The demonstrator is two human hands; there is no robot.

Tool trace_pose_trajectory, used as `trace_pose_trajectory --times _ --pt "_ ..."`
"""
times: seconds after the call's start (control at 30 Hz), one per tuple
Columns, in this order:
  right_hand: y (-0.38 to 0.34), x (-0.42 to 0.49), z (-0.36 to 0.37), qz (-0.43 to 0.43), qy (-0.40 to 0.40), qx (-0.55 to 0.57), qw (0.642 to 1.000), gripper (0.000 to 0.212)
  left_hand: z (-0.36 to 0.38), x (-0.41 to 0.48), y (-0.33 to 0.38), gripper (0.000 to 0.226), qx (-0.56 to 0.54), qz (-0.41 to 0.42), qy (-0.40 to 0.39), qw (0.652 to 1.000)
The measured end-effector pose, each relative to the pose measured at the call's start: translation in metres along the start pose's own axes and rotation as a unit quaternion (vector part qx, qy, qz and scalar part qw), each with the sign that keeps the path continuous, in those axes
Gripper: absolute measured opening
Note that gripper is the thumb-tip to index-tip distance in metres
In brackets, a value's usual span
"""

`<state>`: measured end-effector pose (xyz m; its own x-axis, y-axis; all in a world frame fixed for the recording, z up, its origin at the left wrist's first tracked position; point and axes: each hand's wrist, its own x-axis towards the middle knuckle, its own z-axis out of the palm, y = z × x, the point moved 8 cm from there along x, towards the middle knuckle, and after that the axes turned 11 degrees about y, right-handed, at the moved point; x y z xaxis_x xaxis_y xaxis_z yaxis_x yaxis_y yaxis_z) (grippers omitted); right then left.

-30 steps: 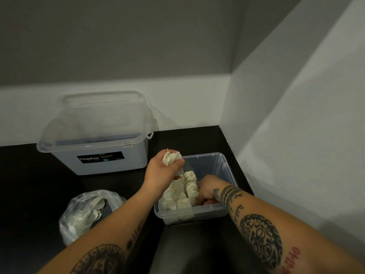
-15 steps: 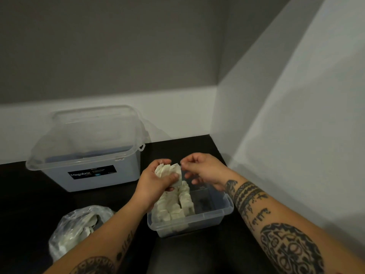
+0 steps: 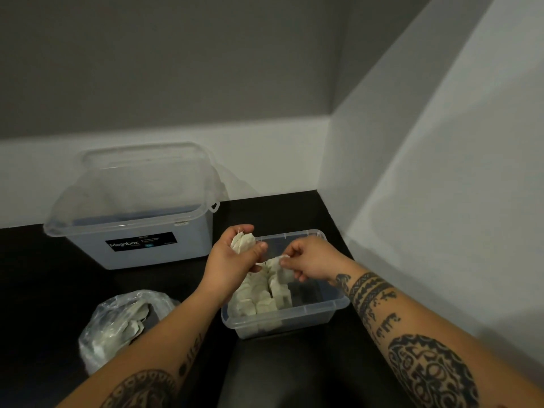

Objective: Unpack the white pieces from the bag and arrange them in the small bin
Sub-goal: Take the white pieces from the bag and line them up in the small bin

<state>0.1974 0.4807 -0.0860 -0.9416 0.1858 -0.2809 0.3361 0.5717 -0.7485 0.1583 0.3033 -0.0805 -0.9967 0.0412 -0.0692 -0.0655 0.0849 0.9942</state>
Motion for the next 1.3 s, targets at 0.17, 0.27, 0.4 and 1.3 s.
trace_pose_trajectory --times 0.17,0.27,0.4,1.3 --pt "0.023 -0.003 0.027 0.043 -0.086 -0.167 0.981 0.017 0.0 0.001 -0.002 0.039 -0.002 -0.004 0.006 1.0" --pt "0.031 0.002 0.041 0.034 -0.098 -0.251 0.962 0.009 0.0 0.001 -0.002 0.039 0.003 -0.003 0.006 1.0" --pt "0.04 0.011 0.051 0.043 -0.102 -0.281 0.953 0.026 0.0 0.0 -0.002 0.039 0.008 0.002 0.009 1.0" --pt "0.008 0.017 0.007 0.045 0.047 -0.008 0.998 0.017 0.002 0.004 -0.011 0.043 -0.068 -0.041 -0.07 0.994"
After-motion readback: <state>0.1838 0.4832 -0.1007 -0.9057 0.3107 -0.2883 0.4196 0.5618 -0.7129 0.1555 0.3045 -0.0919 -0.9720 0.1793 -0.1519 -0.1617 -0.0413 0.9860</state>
